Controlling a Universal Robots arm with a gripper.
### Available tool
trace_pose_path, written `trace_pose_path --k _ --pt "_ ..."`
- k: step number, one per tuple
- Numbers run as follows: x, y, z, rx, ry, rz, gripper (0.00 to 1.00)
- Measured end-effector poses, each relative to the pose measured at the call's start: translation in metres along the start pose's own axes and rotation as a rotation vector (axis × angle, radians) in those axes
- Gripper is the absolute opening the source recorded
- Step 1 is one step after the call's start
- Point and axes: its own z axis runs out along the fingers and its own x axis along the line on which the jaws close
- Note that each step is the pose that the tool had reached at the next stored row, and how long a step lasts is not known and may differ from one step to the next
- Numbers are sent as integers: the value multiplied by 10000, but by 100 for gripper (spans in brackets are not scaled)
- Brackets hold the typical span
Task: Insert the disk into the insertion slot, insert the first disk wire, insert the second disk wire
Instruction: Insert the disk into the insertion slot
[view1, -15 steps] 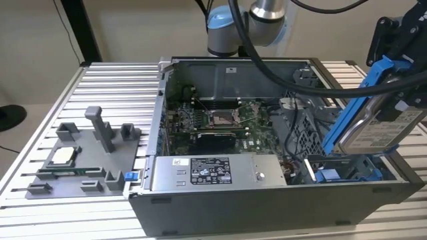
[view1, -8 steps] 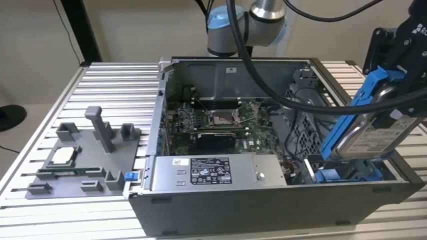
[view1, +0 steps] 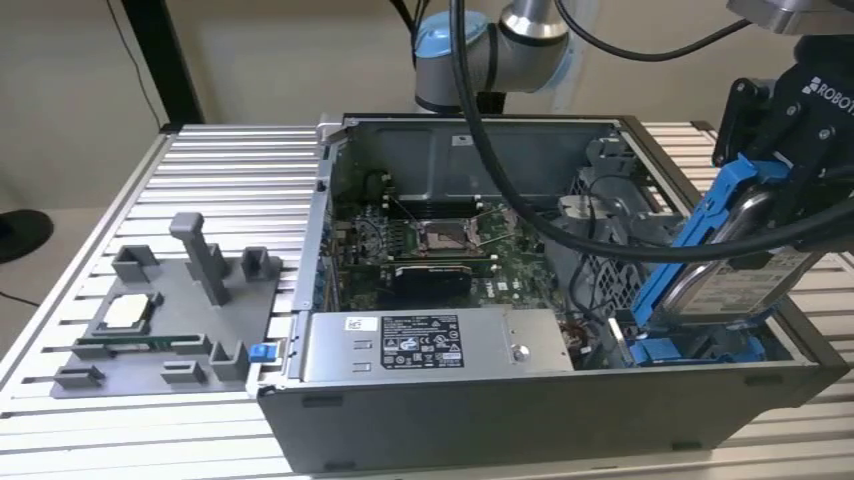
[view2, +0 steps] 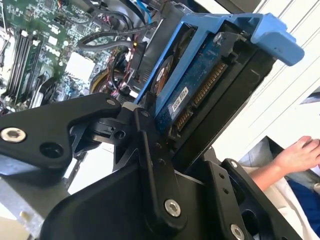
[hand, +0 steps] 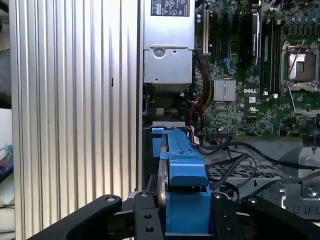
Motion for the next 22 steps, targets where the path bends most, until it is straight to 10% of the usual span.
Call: trace_pose_path --k 22 --pt "-16 -9 227 50 -255 -221 0"
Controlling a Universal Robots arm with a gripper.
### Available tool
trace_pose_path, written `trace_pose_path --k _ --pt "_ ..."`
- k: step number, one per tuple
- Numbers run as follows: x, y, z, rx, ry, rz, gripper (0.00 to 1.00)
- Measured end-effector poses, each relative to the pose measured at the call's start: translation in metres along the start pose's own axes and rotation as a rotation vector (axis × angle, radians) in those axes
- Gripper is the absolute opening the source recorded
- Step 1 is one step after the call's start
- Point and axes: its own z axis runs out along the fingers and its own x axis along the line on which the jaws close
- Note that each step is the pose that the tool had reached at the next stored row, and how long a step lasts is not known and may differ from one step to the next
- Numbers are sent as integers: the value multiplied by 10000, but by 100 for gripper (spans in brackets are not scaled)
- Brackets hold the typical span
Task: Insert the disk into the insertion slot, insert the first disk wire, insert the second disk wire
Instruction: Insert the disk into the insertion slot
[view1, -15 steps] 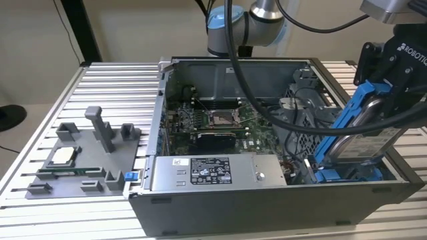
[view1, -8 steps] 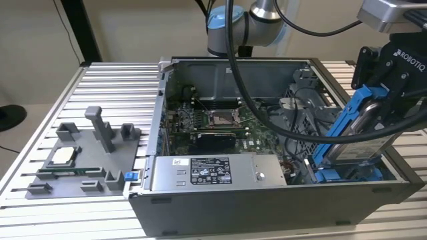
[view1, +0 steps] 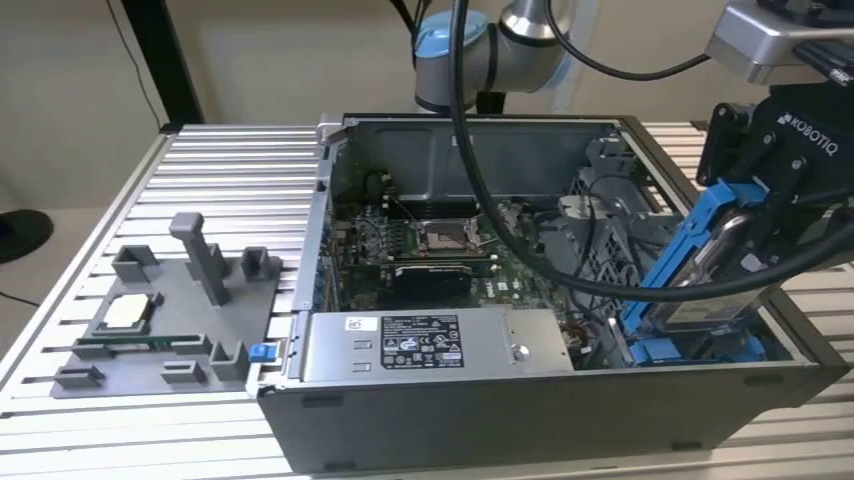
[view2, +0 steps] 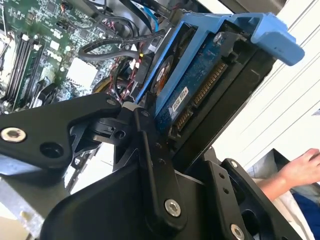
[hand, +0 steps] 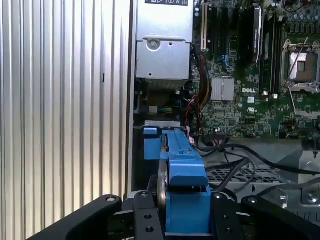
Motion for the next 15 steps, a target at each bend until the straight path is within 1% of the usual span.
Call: trace_pose_path --k 6,9,11,15 --pt "2 -1 58 -2 -62 1 0" --pt "4 -3 106 1 -112 -1 0" --pt "4 -5 135 0 -131 -4 0" --pt "6 -6 185 0 -138 -4 0"
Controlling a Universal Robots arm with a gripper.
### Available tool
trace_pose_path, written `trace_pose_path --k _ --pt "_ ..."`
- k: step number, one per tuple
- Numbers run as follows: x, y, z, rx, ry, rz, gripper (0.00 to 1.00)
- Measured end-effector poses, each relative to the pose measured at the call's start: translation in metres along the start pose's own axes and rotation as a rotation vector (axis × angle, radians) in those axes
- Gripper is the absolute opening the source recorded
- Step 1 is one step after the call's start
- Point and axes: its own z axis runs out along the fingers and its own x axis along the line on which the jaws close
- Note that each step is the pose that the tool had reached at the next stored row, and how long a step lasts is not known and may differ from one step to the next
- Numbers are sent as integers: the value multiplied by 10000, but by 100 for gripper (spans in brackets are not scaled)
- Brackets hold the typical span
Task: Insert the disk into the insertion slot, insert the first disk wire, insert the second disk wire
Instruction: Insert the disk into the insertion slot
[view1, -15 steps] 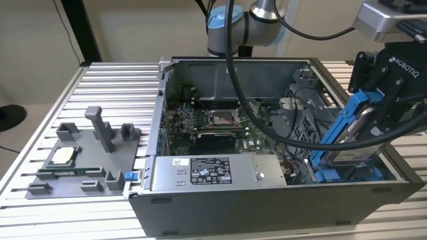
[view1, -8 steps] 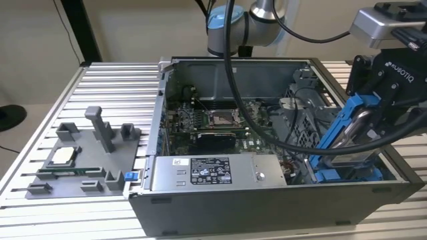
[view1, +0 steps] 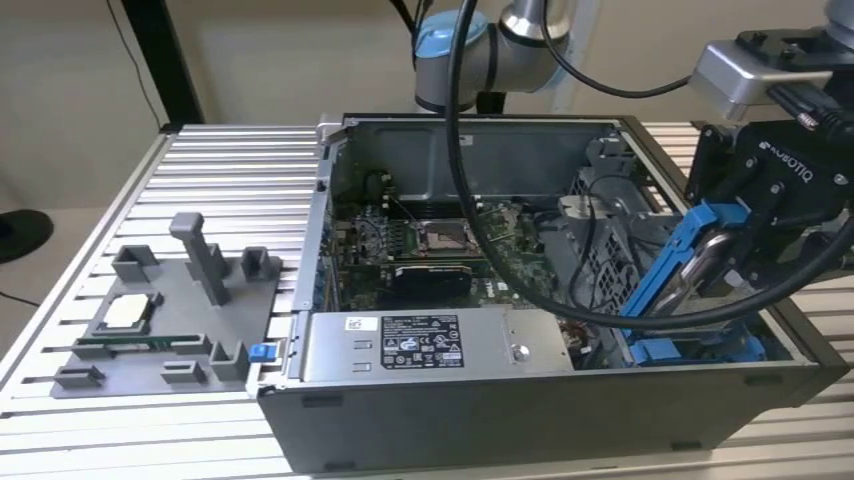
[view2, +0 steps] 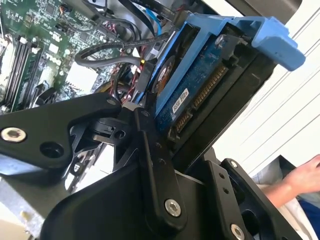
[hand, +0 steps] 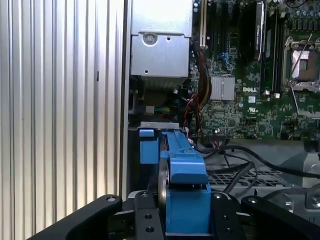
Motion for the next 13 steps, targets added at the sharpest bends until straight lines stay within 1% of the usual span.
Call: trace_pose_path --k 5,13 --pt "2 -2 63 0 -11 -1 0" --pt "3 -2 67 -1 -12 -1 0"
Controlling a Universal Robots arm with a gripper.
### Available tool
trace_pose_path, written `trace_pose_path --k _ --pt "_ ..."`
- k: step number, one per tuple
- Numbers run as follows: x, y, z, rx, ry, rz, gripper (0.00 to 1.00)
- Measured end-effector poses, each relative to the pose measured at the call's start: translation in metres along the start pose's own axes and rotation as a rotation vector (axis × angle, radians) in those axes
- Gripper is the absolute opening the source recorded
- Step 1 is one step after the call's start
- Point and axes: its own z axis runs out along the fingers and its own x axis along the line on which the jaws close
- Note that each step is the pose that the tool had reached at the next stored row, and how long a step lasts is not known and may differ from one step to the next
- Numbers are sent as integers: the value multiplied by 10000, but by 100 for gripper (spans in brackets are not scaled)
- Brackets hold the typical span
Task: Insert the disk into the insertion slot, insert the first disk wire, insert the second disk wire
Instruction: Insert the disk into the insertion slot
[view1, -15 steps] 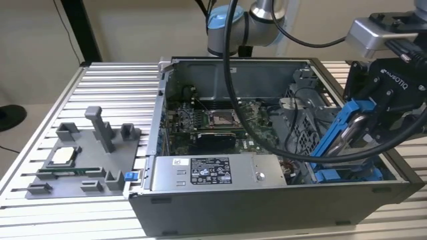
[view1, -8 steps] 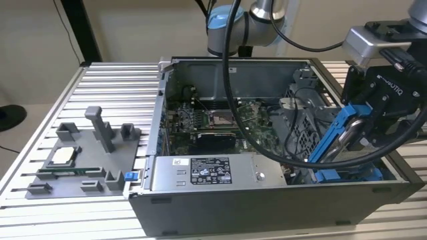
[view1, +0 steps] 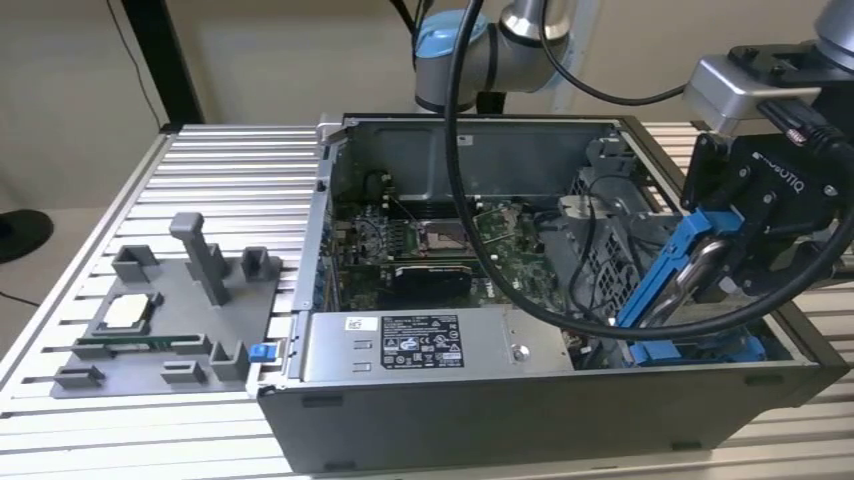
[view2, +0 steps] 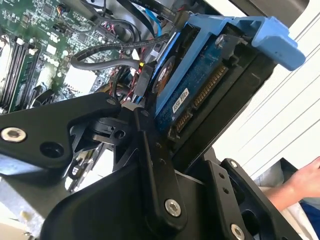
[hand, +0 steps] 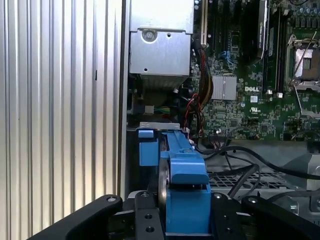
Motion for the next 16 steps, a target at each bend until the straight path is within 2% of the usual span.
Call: trace_pose_path --k 2,3,16 --pt "0 0 0 0 -2 0 0" --pt "-1 -2 2 1 -9 -4 100" --pt "0 0 0 -2 -1 0 100"
